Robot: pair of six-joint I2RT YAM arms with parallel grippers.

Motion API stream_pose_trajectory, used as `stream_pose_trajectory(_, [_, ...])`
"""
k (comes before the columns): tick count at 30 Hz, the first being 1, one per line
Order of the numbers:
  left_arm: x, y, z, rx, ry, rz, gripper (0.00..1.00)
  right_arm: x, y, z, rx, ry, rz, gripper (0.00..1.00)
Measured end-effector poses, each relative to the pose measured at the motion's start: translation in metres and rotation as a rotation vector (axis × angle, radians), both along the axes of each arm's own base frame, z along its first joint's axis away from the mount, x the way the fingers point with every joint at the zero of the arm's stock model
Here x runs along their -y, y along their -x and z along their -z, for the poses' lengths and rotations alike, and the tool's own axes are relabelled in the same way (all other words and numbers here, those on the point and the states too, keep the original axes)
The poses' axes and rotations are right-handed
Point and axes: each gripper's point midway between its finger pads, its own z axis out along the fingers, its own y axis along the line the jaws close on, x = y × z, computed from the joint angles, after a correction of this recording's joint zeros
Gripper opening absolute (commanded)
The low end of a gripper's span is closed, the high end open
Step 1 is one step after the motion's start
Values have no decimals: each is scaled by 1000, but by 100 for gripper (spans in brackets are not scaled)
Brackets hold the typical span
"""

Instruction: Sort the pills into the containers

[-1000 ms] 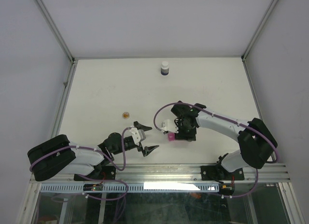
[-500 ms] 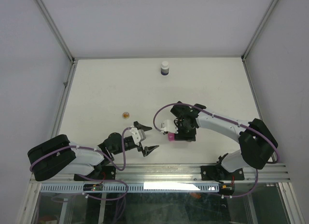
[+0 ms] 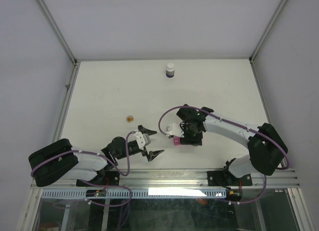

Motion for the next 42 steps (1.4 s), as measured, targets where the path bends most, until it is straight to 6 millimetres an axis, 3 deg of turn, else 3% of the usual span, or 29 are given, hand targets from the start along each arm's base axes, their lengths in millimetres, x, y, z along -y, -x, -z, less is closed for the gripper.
stream_pose_trajectory(42, [0, 0, 2, -4, 1, 0, 99, 7, -1, -2, 18, 32, 21, 0])
